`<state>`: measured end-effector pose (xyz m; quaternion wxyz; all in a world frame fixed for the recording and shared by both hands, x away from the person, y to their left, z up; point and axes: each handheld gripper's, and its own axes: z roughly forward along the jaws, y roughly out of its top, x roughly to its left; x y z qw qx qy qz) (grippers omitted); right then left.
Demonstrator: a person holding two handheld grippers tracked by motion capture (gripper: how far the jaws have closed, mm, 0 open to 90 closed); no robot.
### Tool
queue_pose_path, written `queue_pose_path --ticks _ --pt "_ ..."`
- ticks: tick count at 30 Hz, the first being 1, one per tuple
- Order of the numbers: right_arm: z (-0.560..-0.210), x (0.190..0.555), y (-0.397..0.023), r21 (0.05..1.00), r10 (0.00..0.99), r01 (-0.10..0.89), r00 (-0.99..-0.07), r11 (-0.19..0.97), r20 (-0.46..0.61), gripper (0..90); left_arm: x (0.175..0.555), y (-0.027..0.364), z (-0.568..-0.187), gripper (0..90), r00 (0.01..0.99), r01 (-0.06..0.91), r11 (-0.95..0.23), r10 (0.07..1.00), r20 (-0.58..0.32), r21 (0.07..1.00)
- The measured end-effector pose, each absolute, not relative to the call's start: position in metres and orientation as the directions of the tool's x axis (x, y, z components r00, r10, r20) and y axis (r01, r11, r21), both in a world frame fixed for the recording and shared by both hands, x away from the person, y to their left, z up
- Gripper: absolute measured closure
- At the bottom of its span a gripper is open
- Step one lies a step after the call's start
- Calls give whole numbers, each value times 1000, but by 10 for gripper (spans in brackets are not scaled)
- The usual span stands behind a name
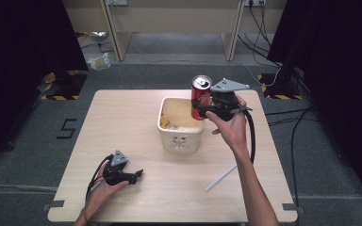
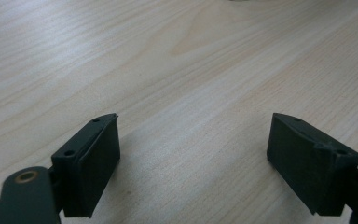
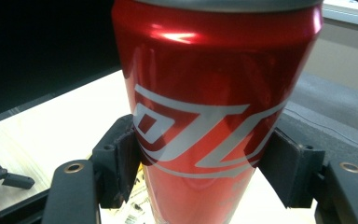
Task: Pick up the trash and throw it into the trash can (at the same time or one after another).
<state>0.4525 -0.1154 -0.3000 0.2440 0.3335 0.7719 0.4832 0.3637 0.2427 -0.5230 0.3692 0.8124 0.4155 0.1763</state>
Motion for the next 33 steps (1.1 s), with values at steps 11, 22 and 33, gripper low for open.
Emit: queue_pose_path --ticks 11,22,33 --pt "-314 478 -86 890 731 312 -682 333 -34 339 364 243 -523 161 593 544 -383 805 -19 746" --pt "-333 498 -64 864 728 367 -686 344 2 338 364 243 -523 161 593 544 -383 805 -20 746" --pt "-352 511 -48 823 731 428 -682 374 23 338 364 243 -523 161 594 545 -382 804 -22 746"
